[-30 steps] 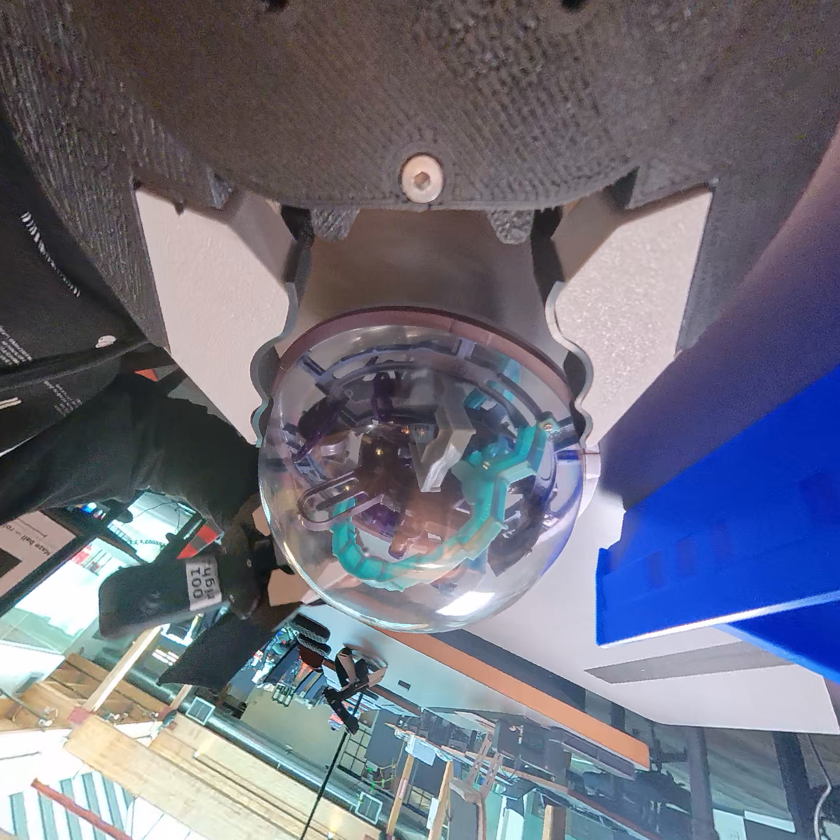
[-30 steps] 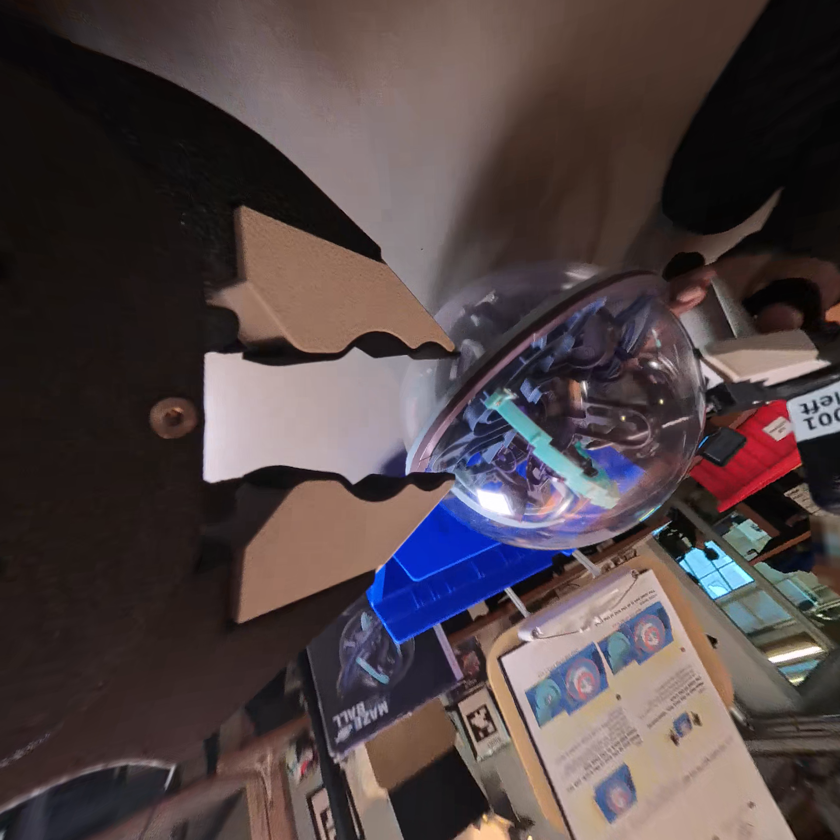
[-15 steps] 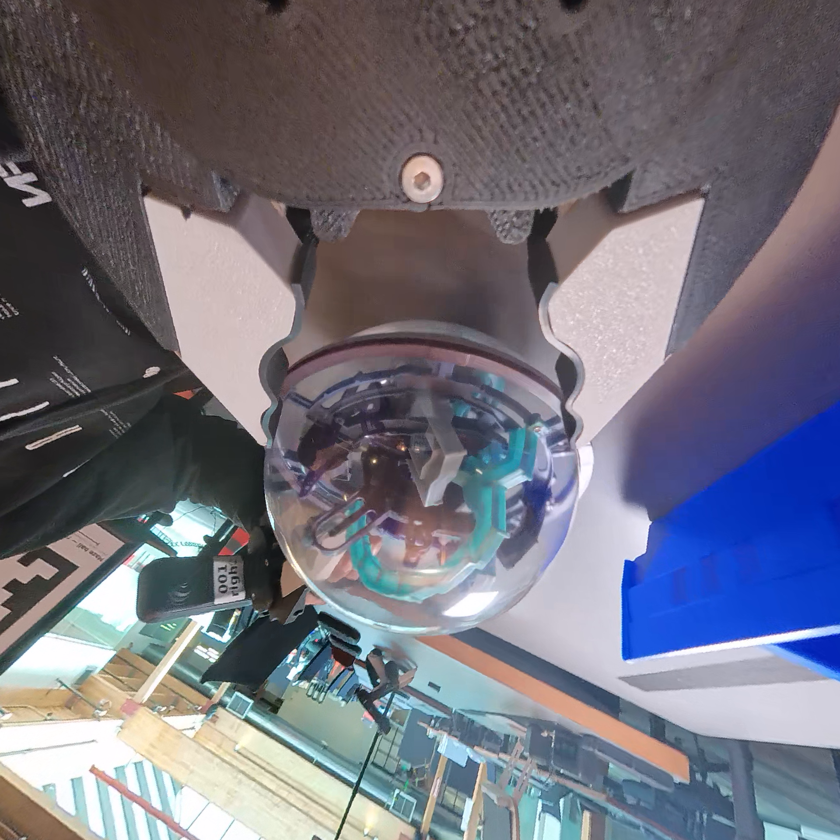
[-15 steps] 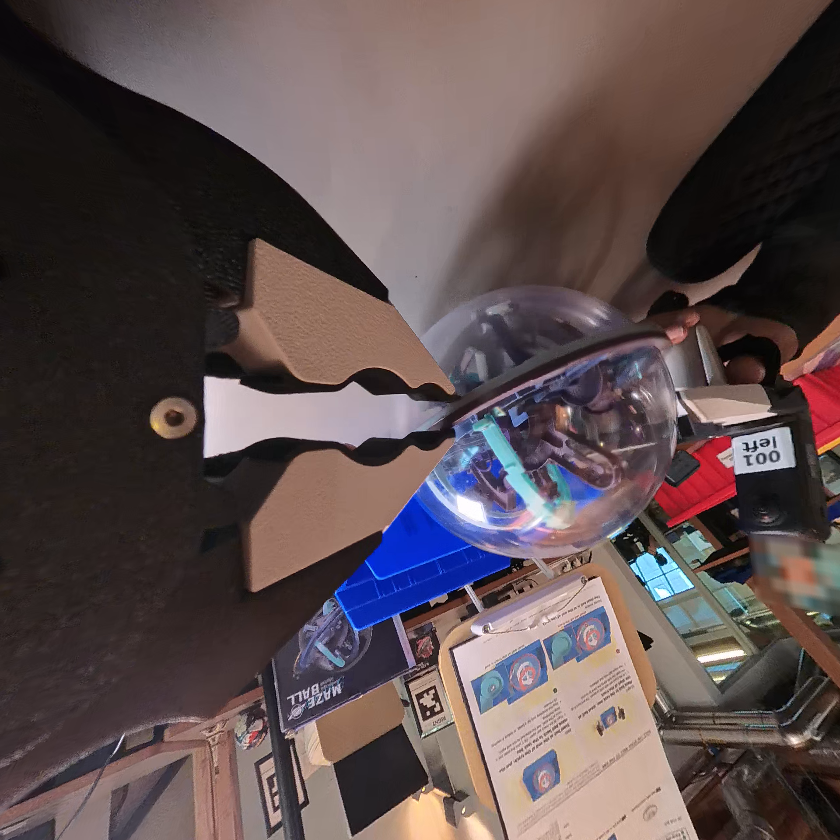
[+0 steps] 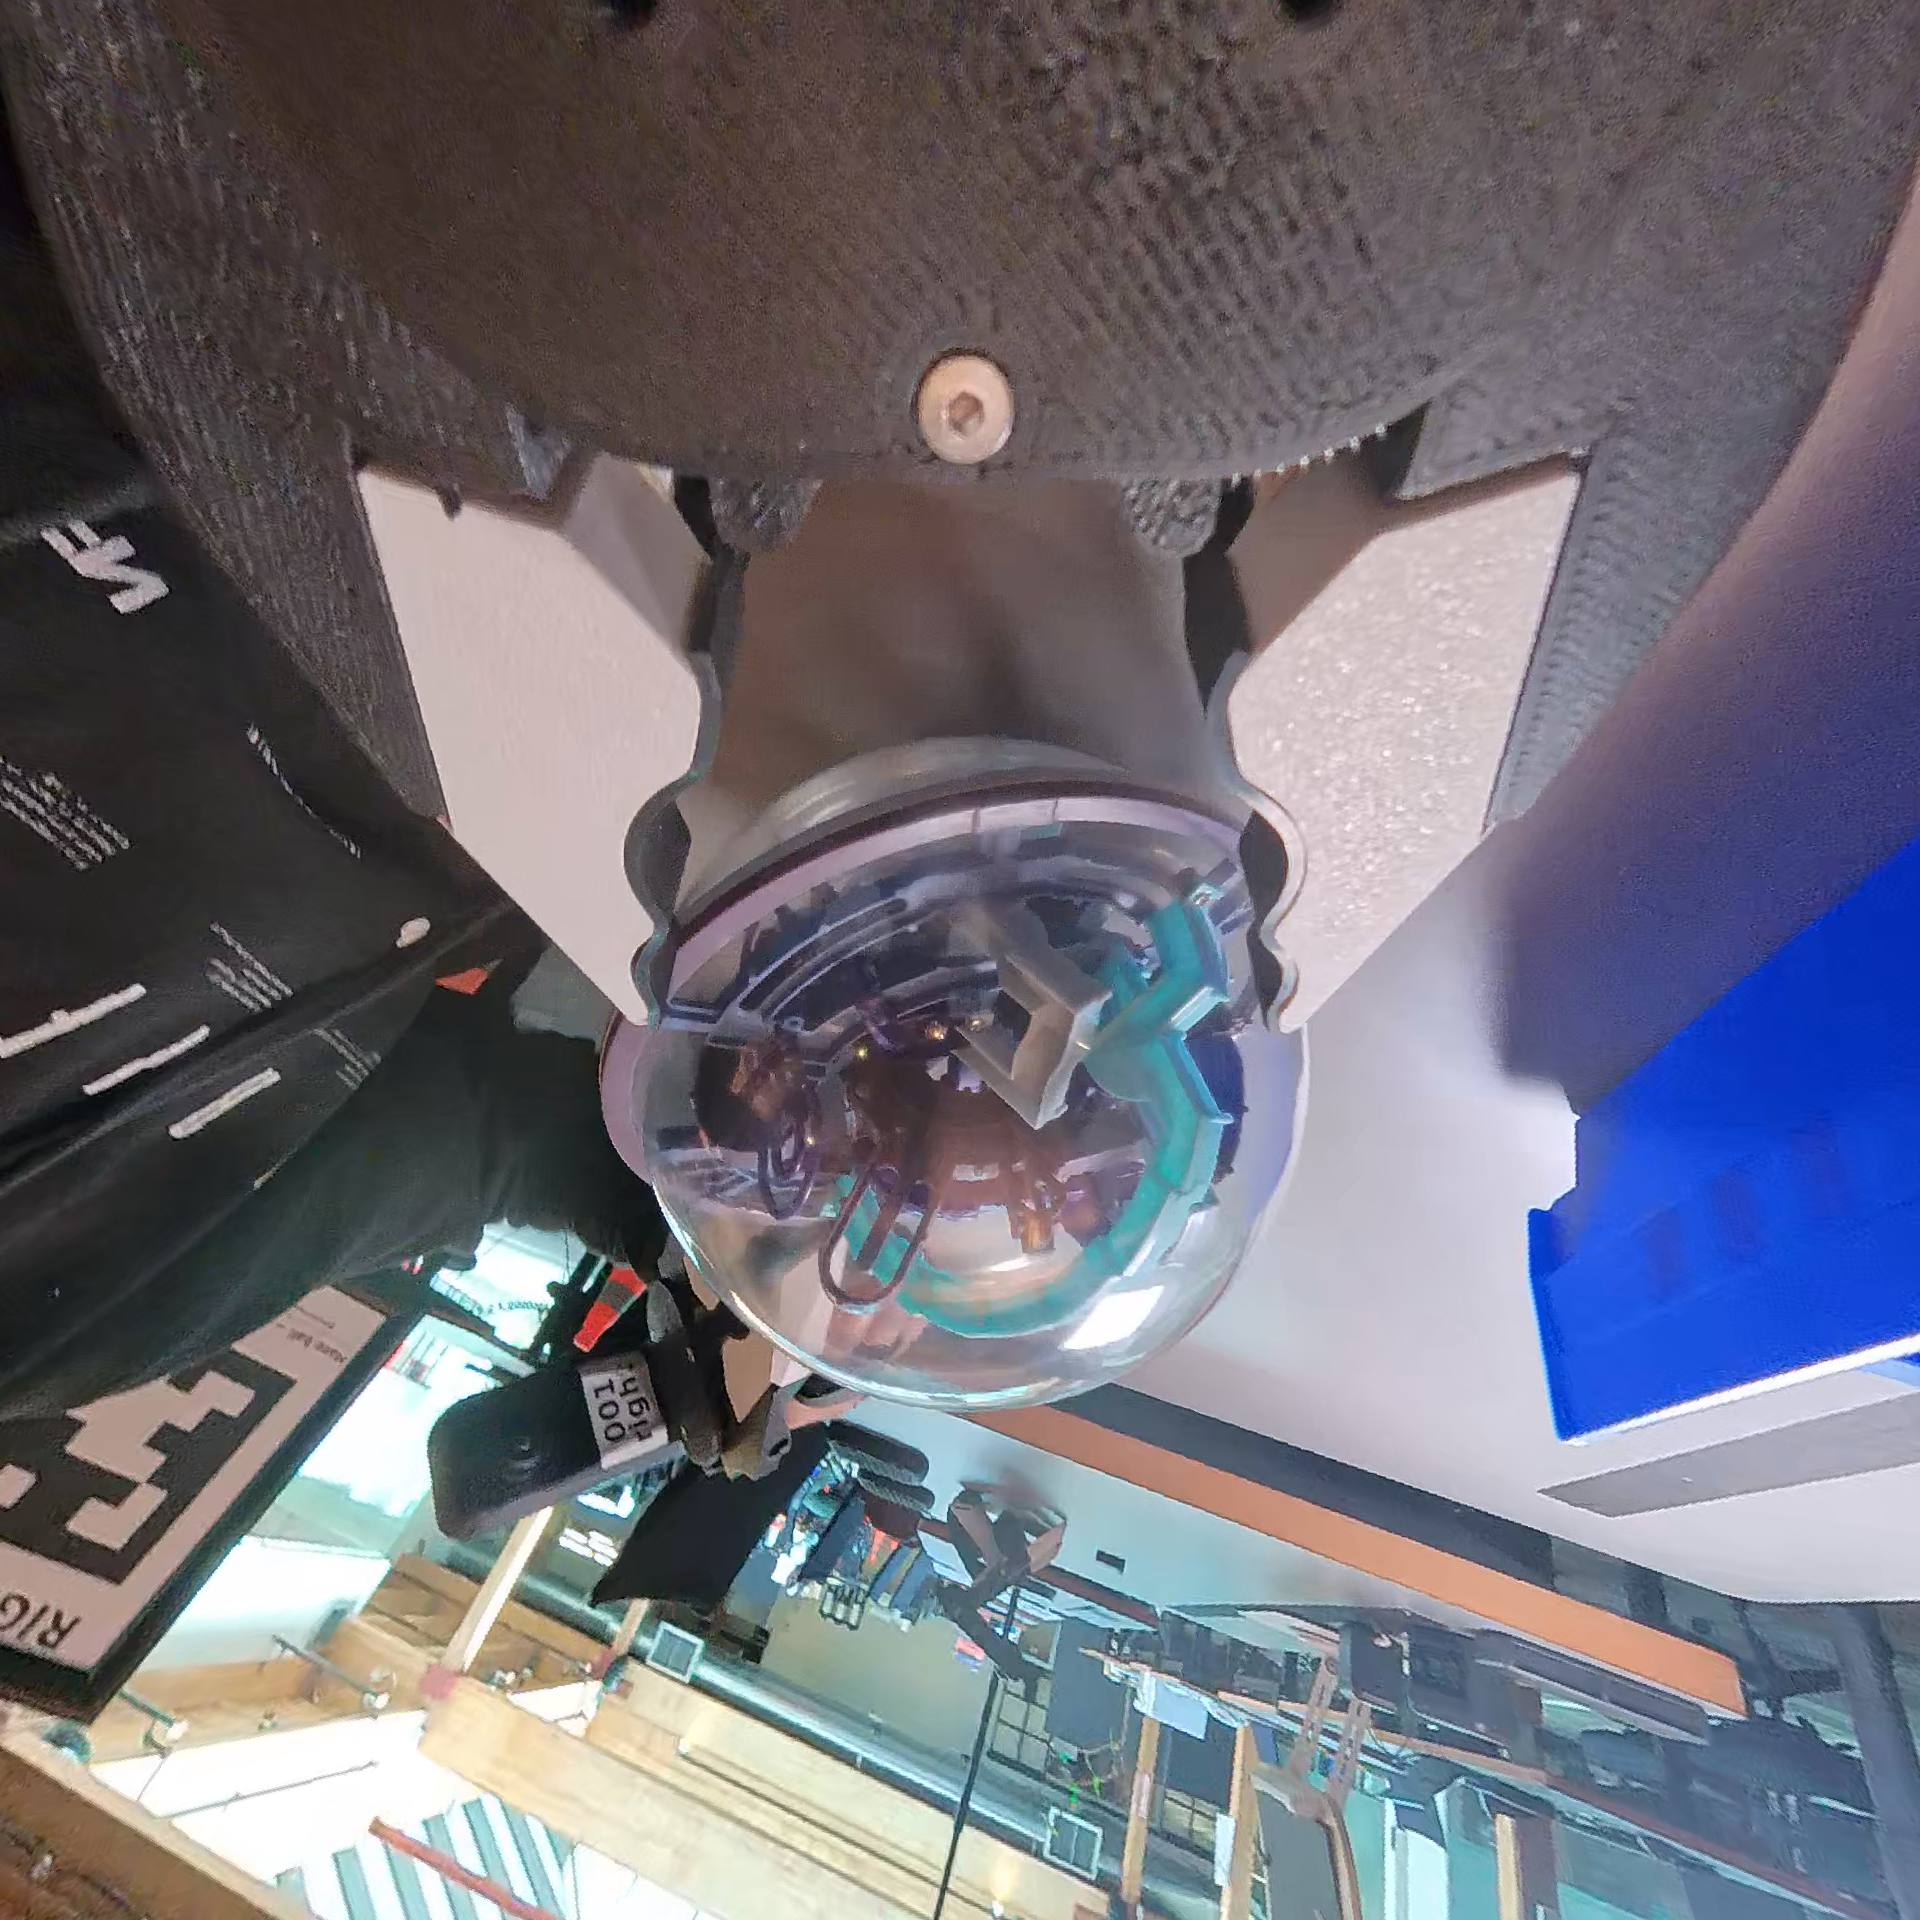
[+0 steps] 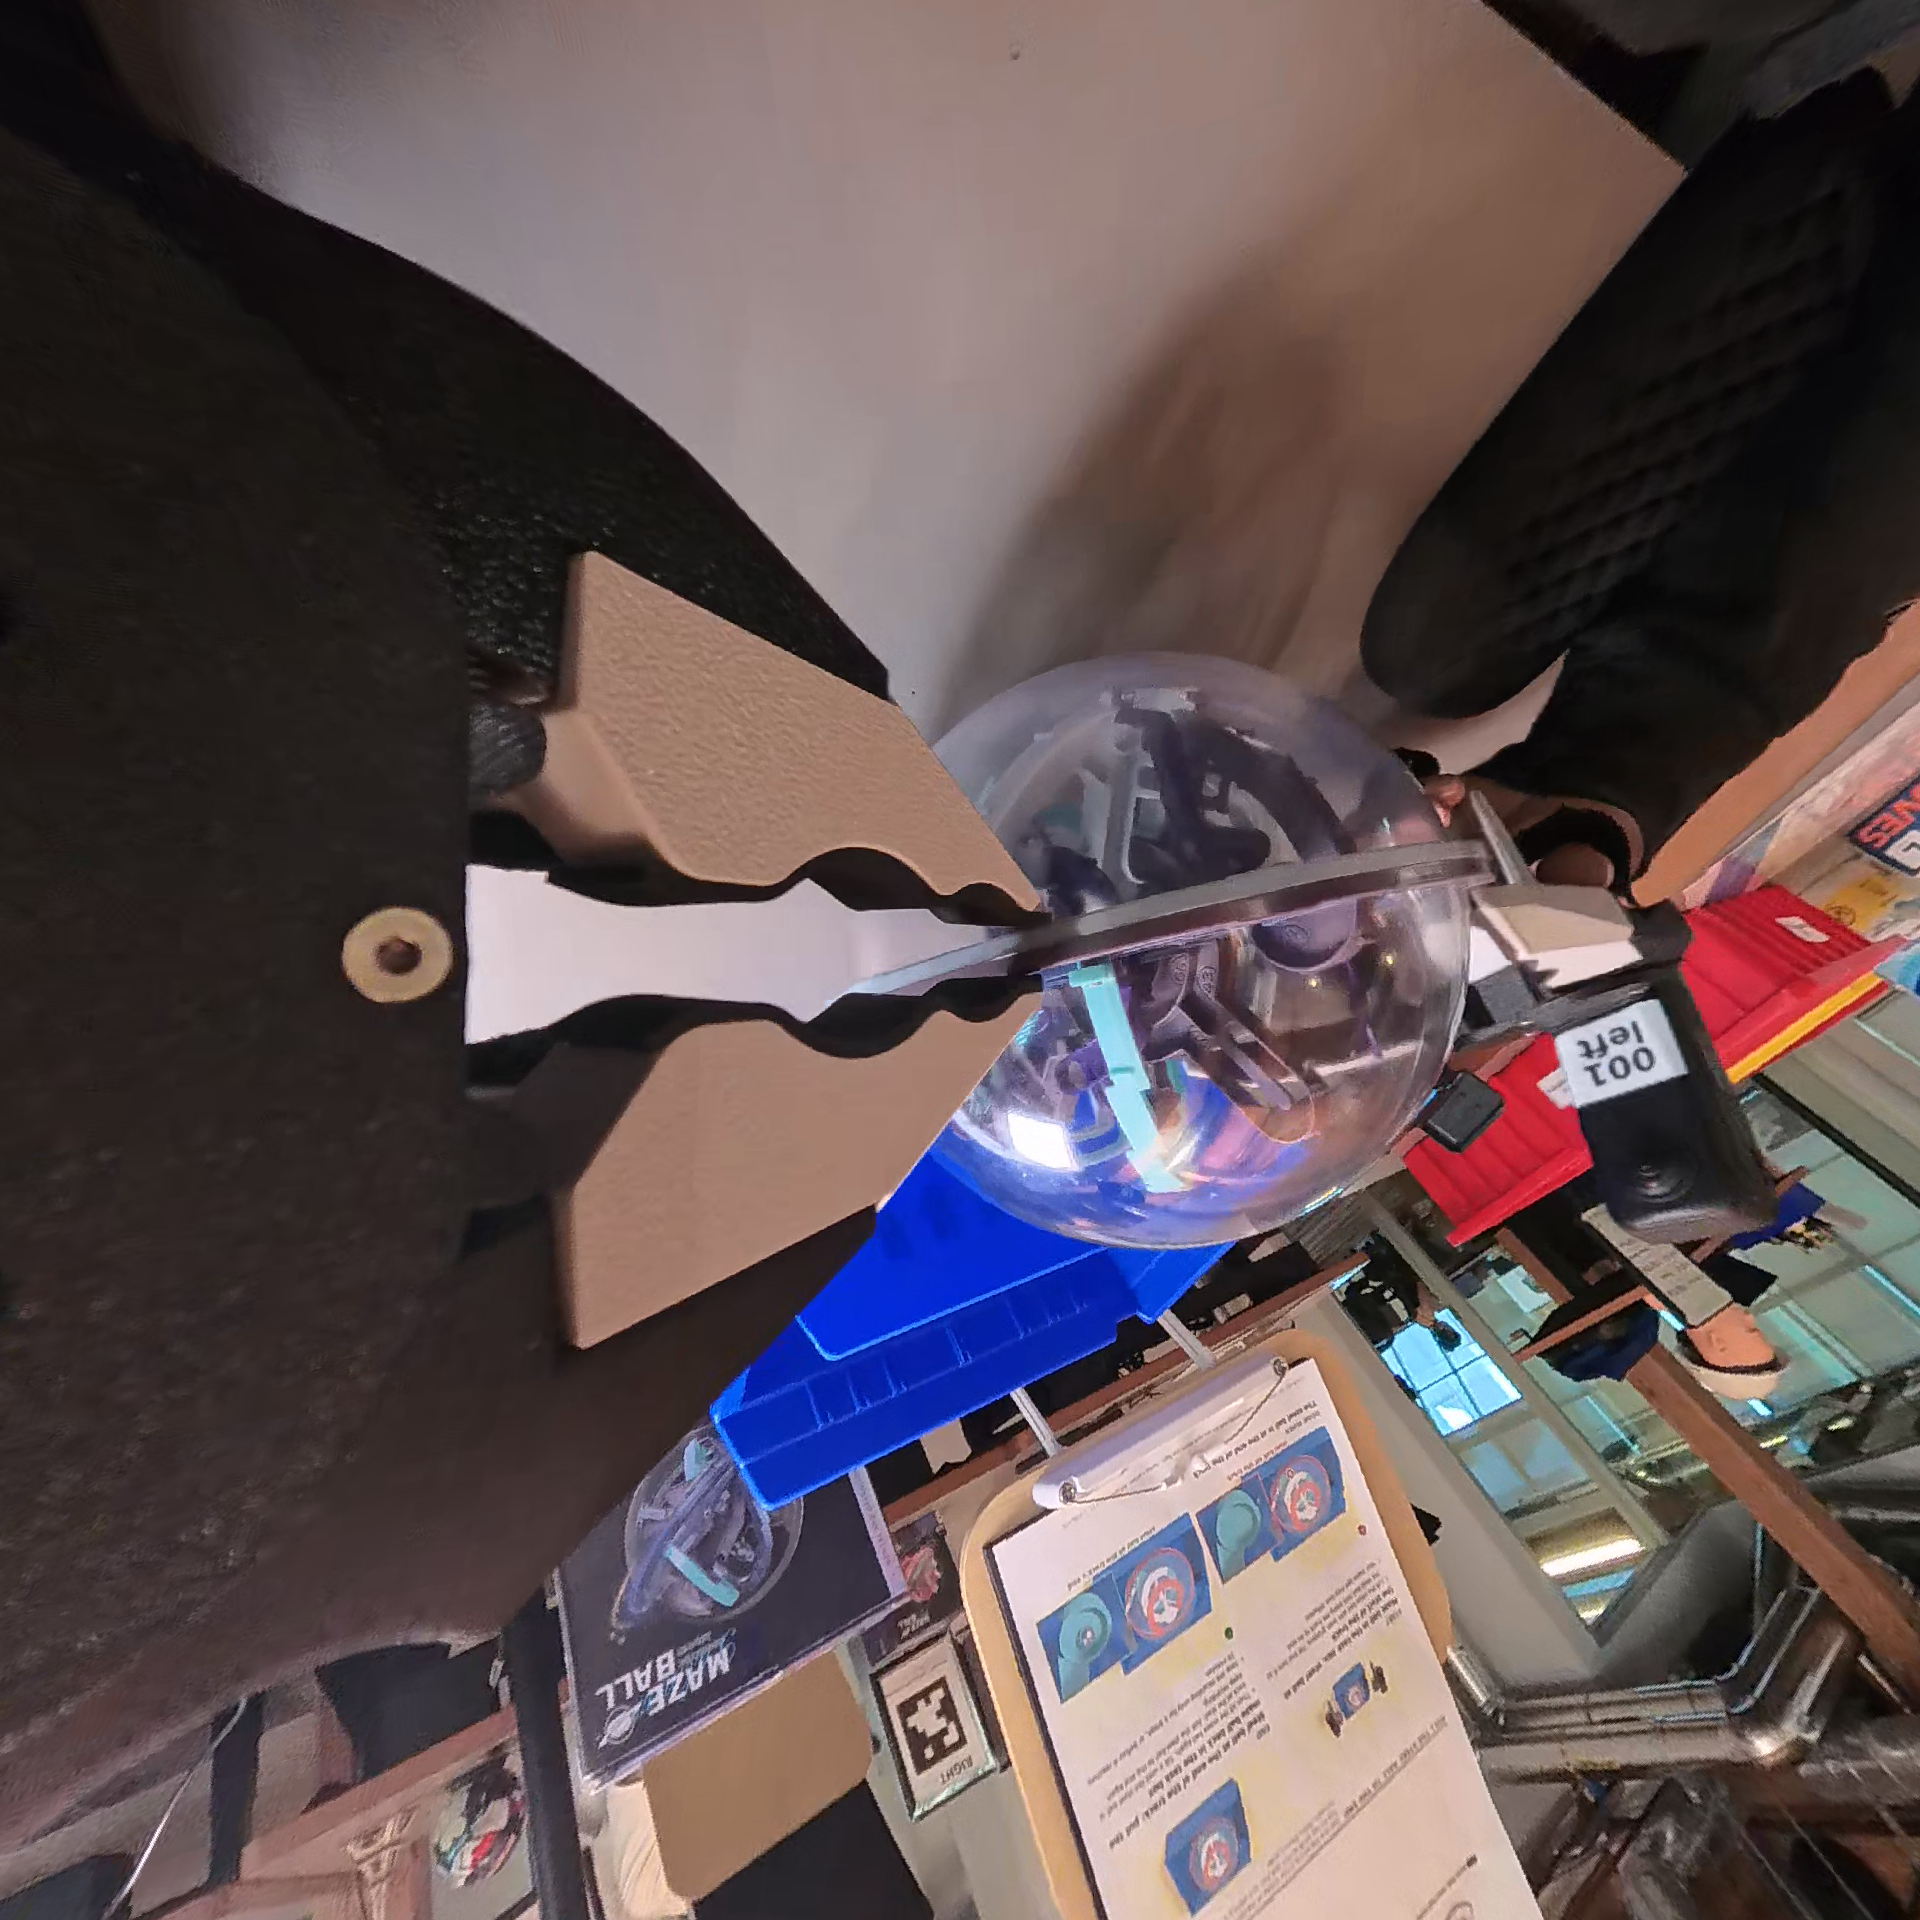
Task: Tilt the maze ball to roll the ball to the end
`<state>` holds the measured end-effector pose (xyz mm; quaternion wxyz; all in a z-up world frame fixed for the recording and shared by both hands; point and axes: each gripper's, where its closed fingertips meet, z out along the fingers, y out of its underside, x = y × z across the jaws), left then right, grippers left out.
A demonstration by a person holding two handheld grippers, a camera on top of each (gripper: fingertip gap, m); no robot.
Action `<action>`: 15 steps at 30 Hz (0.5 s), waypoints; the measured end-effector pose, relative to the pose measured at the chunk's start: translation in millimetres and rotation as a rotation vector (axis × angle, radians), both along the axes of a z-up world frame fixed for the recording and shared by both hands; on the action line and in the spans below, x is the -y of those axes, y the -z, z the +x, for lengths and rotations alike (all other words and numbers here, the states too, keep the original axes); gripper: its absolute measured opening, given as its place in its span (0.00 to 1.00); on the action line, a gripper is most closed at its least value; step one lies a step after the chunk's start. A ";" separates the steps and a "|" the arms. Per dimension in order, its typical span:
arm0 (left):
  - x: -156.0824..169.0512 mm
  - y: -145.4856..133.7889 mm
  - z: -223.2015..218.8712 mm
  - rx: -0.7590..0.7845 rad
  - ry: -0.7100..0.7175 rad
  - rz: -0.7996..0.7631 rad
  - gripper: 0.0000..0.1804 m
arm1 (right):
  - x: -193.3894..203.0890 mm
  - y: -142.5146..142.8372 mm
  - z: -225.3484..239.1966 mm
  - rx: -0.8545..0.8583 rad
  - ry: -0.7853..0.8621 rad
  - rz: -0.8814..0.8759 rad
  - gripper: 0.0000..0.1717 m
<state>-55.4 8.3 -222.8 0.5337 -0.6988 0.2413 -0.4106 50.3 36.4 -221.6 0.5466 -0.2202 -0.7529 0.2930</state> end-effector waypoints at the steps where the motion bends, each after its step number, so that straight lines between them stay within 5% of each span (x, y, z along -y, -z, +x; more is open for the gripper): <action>1: 3.0 -0.2 -0.8 -0.015 0.013 0.008 0.59 | 1.5 1.4 1.2 0.011 -0.009 0.013 0.04; 8: -13.6 -18.2 -11.2 -0.100 0.110 0.017 0.59 | 9.6 2.4 9.6 0.150 -0.106 0.063 0.04; 15: -7.8 -17.5 30.1 -0.110 0.468 -0.082 0.64 | 11.6 -4.6 12.0 0.271 -0.189 0.033 0.04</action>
